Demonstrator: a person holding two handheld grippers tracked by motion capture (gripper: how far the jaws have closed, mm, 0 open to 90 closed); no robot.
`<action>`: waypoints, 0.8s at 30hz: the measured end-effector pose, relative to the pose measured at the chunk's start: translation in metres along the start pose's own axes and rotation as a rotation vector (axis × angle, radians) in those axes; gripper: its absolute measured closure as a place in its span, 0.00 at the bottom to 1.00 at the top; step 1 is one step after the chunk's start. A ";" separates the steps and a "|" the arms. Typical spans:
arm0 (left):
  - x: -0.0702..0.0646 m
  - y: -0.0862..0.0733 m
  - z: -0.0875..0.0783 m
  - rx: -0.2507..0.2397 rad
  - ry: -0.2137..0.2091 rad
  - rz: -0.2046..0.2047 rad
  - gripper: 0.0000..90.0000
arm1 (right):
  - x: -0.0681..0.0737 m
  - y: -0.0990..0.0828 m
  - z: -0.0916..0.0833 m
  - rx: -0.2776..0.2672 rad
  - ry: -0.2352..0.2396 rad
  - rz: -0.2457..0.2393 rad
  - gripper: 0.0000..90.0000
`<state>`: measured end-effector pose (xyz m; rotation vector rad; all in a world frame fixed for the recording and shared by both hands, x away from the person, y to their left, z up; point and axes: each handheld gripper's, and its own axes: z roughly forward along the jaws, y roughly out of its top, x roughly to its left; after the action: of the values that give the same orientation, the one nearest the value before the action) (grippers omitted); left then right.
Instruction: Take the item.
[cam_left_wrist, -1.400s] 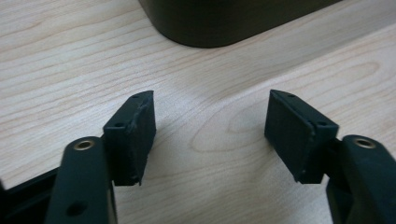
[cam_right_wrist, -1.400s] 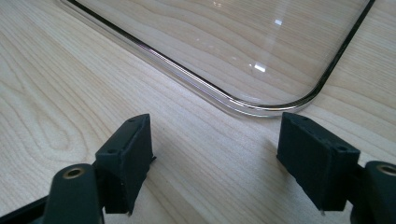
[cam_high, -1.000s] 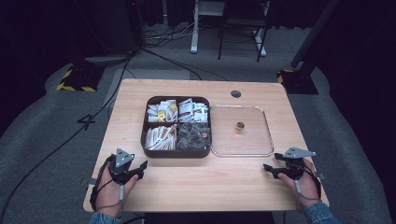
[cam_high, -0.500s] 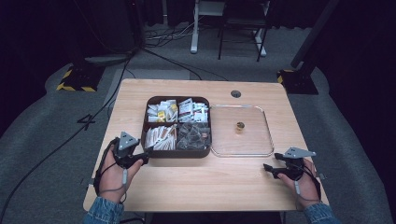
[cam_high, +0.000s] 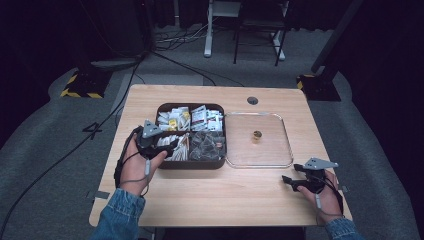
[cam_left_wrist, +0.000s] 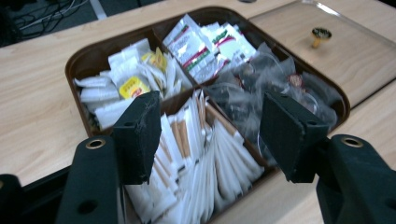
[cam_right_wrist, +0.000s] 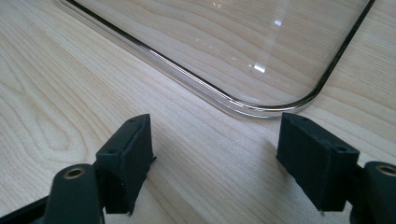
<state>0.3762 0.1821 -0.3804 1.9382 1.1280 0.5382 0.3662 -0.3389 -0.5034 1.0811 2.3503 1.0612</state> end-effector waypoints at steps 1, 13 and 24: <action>0.001 0.002 0.002 -0.010 -0.002 -0.008 0.44 | 0.000 0.000 0.000 0.000 0.000 0.000 0.30; 0.018 0.022 0.026 -0.061 0.000 -0.069 0.43 | 0.000 0.000 0.000 -0.001 0.002 0.002 0.30; 0.028 0.039 0.052 -0.043 0.017 -0.032 0.41 | 0.000 0.000 0.000 -0.002 0.002 0.002 0.30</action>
<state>0.4466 0.1730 -0.3800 1.8787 1.1468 0.5580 0.3663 -0.3391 -0.5035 1.0826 2.3498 1.0655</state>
